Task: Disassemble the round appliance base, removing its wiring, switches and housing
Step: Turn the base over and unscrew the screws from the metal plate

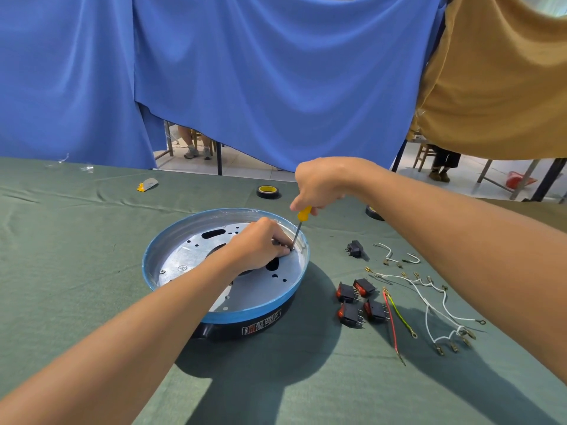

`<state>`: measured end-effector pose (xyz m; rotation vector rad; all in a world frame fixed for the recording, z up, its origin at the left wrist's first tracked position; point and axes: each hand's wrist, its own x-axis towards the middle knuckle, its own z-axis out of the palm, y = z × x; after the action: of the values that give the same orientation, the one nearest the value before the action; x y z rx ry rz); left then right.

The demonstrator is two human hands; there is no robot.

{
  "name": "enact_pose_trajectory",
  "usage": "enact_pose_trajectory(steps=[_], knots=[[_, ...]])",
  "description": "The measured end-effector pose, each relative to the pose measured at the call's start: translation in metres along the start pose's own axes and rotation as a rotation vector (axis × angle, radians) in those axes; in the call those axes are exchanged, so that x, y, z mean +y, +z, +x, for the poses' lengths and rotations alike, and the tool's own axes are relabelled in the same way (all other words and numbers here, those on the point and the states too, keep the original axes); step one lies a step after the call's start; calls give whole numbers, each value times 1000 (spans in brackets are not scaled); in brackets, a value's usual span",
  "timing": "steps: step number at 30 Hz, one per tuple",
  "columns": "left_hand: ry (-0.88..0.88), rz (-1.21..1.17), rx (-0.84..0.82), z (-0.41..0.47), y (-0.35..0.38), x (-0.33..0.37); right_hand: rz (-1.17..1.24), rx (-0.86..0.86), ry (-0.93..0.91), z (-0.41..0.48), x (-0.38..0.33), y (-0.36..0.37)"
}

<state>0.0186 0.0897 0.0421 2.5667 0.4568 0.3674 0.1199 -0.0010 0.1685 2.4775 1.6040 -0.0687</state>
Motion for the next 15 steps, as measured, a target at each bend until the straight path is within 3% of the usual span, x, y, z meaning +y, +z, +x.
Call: enact_pose_trajectory(steps=[8,15], knots=[[0,7,-8,-1,0,2,77,35,-152,-7,-4,-1],[-11,2,6,-1,1,2,-5,78,-44,-2,0,4]])
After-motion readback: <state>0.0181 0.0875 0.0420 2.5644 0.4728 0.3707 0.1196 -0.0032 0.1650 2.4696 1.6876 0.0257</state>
